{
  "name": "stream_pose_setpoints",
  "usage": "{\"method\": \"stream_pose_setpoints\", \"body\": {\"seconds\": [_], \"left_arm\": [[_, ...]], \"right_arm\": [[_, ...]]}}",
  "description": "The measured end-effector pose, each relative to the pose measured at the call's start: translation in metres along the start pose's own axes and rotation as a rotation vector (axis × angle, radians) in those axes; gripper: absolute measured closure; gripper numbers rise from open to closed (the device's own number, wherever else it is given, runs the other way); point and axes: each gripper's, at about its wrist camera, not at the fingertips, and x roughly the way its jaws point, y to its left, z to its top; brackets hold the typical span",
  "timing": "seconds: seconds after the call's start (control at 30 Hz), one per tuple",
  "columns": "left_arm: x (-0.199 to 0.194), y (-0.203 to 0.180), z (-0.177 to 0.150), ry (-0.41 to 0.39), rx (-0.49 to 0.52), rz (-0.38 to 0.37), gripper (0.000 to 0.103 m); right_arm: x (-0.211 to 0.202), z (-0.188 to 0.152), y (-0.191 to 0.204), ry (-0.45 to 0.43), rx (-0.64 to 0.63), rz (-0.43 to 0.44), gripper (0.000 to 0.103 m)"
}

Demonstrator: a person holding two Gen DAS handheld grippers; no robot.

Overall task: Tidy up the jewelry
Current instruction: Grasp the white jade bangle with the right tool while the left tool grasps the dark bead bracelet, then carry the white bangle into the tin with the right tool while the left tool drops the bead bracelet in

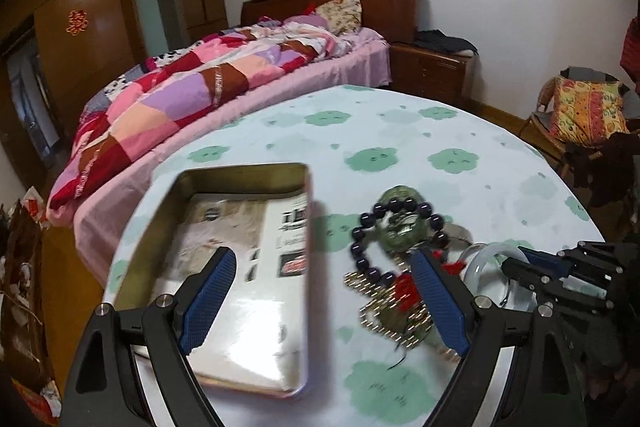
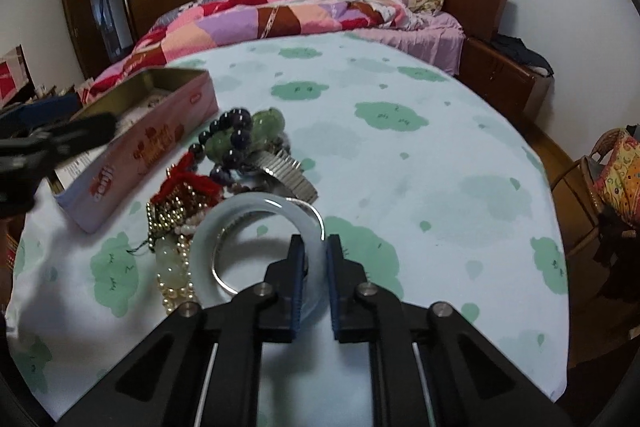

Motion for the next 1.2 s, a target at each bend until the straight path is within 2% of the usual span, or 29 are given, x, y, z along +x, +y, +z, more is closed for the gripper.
{"method": "stream_pose_setpoints", "body": {"seconds": [0.23, 0.5, 0.57, 0.63, 0.67, 0.73, 0.8, 0.9, 1.2], "left_arm": [[0.027, -0.030, 0.019, 0.029, 0.031, -0.037, 0.014], [0.062, -0.057, 0.024, 0.082, 0.063, -0.029, 0.014], [0.069, -0.059, 0.022, 0.096, 0.071, -0.019, 0.022], [0.073, -0.059, 0.020, 0.117, 0.076, -0.033, 0.045], [0.074, -0.058, 0.019, 0.124, 0.075, -0.042, 0.051], [0.073, -0.056, 0.017, 0.134, 0.070, -0.074, 0.073], [0.066, -0.055, 0.016, 0.120, 0.075, -0.096, 0.083], [0.056, -0.049, 0.015, 0.110, 0.064, -0.132, 0.090], [0.011, -0.025, 0.022, 0.017, 0.033, -0.187, 0.090]], "right_arm": [[0.000, 0.005, -0.016, -0.021, 0.022, -0.034, 0.091], [-0.005, 0.005, -0.032, -0.038, 0.045, -0.035, 0.091], [-0.006, 0.004, -0.033, -0.042, 0.048, -0.029, 0.091], [-0.007, 0.004, -0.033, -0.046, 0.051, -0.022, 0.091], [-0.007, 0.003, -0.034, -0.050, 0.051, -0.020, 0.090], [-0.008, 0.003, -0.034, -0.055, 0.052, -0.016, 0.090], [-0.010, 0.002, -0.035, -0.061, 0.054, -0.015, 0.090], [-0.013, 0.002, -0.036, -0.068, 0.055, -0.015, 0.090], [-0.021, 0.006, -0.030, -0.091, 0.038, -0.011, 0.090]]}}
